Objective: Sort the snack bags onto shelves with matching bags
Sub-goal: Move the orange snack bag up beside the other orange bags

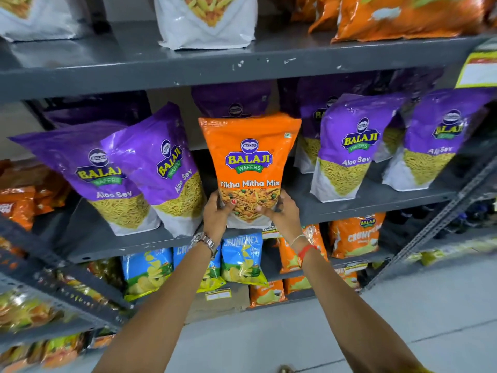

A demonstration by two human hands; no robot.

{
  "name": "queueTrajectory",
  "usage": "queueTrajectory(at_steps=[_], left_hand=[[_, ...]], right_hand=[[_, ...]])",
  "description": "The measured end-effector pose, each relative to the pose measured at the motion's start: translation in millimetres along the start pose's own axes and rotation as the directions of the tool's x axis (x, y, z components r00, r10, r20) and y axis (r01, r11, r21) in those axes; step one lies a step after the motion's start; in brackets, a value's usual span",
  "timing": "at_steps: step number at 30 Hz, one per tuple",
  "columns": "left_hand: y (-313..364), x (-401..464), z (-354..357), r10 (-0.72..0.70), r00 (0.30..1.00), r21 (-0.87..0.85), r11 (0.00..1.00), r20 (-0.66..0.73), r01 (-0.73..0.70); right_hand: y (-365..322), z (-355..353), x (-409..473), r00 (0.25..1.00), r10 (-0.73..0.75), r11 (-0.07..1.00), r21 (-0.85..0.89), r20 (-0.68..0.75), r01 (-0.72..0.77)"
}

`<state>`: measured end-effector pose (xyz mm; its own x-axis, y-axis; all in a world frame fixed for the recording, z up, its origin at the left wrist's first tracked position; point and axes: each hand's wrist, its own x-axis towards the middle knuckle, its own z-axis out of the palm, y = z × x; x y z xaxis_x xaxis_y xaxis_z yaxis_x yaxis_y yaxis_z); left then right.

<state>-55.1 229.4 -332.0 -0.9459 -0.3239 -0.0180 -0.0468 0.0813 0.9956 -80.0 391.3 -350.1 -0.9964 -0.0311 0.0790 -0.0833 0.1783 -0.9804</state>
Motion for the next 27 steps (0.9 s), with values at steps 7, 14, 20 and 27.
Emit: queueTrajectory(at_steps=[7, 14, 20, 27], left_hand=[[31, -55, -41, 0.216, 0.973, -0.001, 0.976, -0.078, -0.217], [121, -91, -103, 0.428, 0.889, 0.093, 0.904, -0.161, -0.418], [208, -106, -151, 0.548, 0.794, 0.141, 0.836, -0.264, -0.530], [298, -96, -209, 0.552, 0.779, 0.150, 0.833, -0.296, -0.533]], right_hand=[[-59, 0, -51, 0.980, -0.200, 0.979, -0.045, -0.008, 0.199], [-161, 17, -68, 0.896, -0.444, 0.896, 0.021, 0.015, 0.443], [-256, 39, -66, 0.806, -0.591, 0.802, 0.130, 0.034, 0.583], [-349, 77, -40, 0.720, -0.693, 0.713, 0.190, 0.044, 0.675]])
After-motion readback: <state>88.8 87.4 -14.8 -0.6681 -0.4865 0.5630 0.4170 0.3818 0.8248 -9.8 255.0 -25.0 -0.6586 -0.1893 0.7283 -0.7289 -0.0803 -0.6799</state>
